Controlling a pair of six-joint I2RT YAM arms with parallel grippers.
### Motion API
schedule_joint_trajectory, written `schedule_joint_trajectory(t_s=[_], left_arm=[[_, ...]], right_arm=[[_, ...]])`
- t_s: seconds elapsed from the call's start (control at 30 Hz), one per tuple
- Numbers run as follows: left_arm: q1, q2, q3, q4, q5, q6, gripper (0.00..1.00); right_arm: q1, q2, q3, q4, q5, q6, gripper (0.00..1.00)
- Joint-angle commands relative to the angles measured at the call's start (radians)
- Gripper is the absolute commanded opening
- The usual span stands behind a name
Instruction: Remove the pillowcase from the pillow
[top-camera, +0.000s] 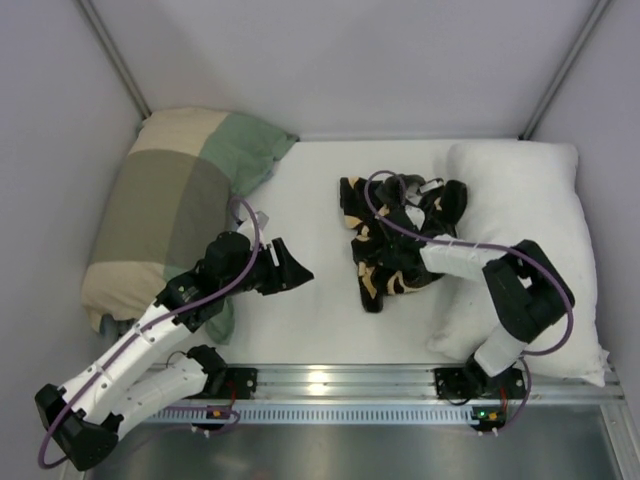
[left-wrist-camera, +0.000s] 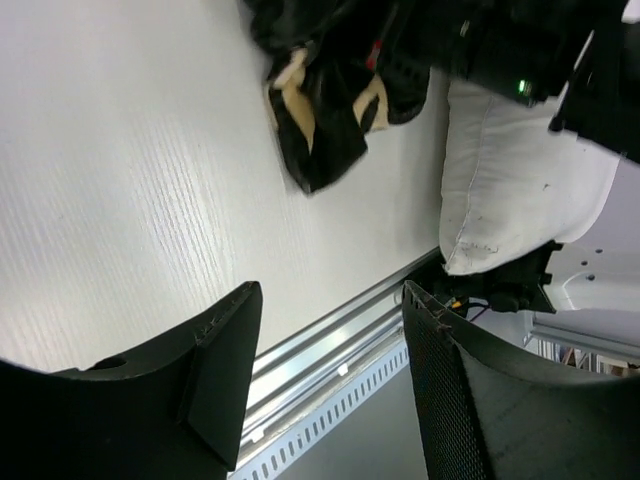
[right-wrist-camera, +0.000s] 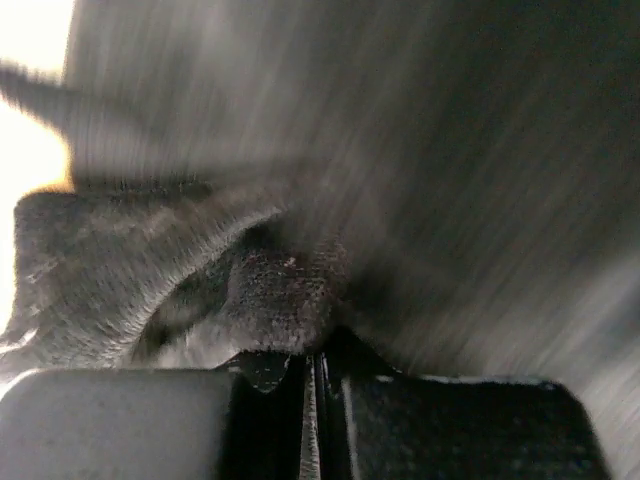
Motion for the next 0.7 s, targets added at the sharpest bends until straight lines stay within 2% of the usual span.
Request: schedule_joint_trajectory(t_s=[0.0, 0.07, 0.27, 0.37, 0.43, 0.47, 0.5, 0.57, 0.6, 0.67], left_arm=[[-0.006, -0.023, -0.024, 0.043, 0.037, -0.002, 0.62], [-0.006, -0.029, -0.035, 0.043, 0.053, -0.010, 0.62], [-0.007, -0.072, -0.041, 0.040, 0.074, -0.023, 0.63], [-0.007, -0.084, -0.035, 0.040, 0.093, -0.030, 0.63], [-0.007, -0.090, -0.035, 0.040, 0.097, -0.031, 0.64], [-0.007, -0.092, -0.040, 0.040, 0.099, -0.033, 0.66], [-0.009, -0.093, -0.043, 0.040, 0.097, -0.033, 0.67], [-0.009, -0.098, -0.058, 0.042, 0.094, -0.037, 0.71], [-0.009, -0.099, -0.064, 0.042, 0.094, -0.045, 0.72], [-0.009, -0.095, -0.073, 0.043, 0.085, -0.045, 0.76]], right_arm=[[-0.132, 0.124, 0.091, -0.064, 0.091, -0.046, 0.01], [-0.194, 0.136, 0.211, -0.168, 0.105, -0.036, 0.01], [-0.307, 0.188, 0.472, -0.242, 0.141, -0.133, 0.05], [-0.340, 0.268, 0.635, -0.329, 0.167, -0.224, 0.07], [-0.325, 0.275, 0.703, -0.372, 0.168, -0.275, 0.12], [-0.306, 0.253, 0.700, -0.369, 0.169, -0.317, 0.16], [-0.283, 0.186, 0.686, -0.363, 0.227, -0.327, 0.29], [-0.182, 0.089, 0.601, -0.340, 0.310, -0.338, 0.40], [-0.150, -0.019, 0.565, -0.329, 0.375, -0.332, 0.49], [-0.079, -0.134, 0.423, -0.282, 0.352, -0.268, 0.64]])
